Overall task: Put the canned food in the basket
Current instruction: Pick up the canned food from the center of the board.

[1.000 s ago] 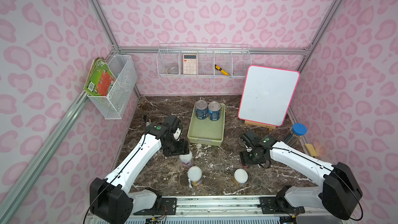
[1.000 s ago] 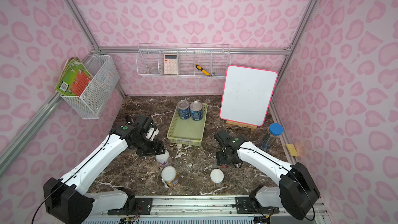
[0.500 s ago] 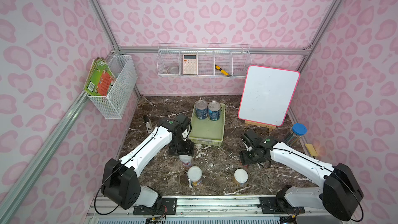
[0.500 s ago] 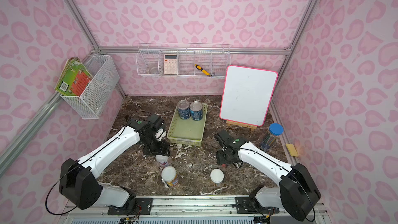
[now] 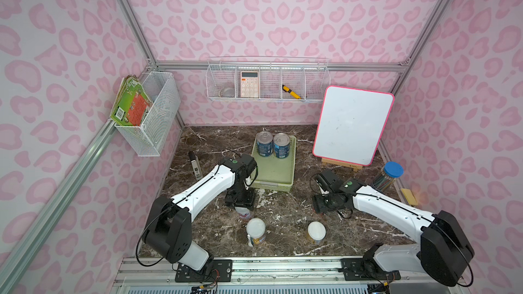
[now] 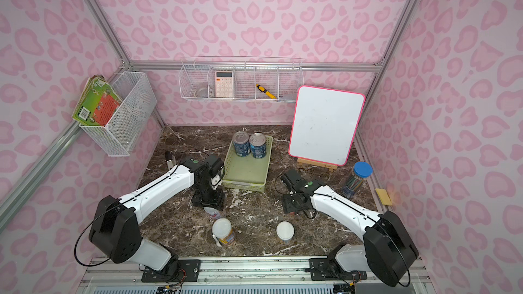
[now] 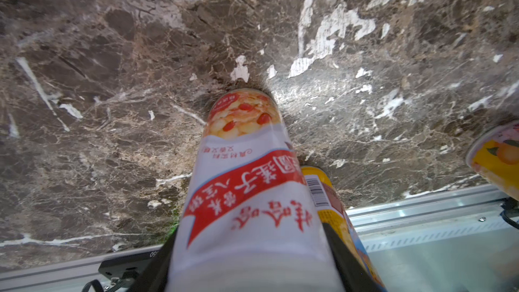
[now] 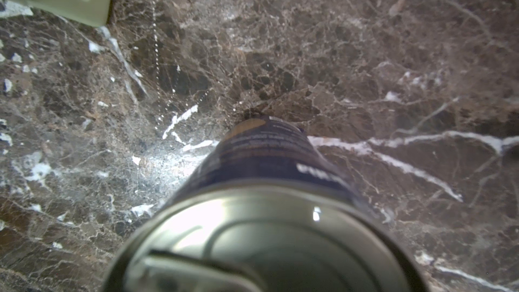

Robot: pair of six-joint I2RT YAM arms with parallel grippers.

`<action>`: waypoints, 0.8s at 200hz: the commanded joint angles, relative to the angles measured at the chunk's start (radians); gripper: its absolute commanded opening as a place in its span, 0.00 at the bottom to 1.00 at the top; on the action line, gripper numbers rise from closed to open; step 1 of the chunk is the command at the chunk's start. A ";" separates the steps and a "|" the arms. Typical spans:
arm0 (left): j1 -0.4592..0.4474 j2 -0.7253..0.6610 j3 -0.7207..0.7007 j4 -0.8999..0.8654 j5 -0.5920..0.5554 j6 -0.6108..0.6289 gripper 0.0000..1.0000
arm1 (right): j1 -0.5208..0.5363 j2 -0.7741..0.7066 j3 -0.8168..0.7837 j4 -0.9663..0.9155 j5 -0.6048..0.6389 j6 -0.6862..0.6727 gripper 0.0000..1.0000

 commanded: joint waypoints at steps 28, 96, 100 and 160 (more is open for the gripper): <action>-0.008 0.002 0.034 -0.042 -0.057 0.013 0.24 | 0.000 -0.022 0.067 -0.096 0.010 -0.006 0.39; -0.008 -0.054 0.210 -0.180 -0.121 0.023 0.05 | 0.011 0.001 0.285 -0.181 0.055 -0.068 0.38; -0.008 -0.057 0.226 -0.190 -0.130 0.021 0.04 | 0.011 0.005 0.302 -0.185 0.060 -0.074 0.38; 0.002 0.005 0.589 -0.280 -0.279 0.066 0.00 | 0.020 0.149 0.627 -0.148 0.024 -0.207 0.38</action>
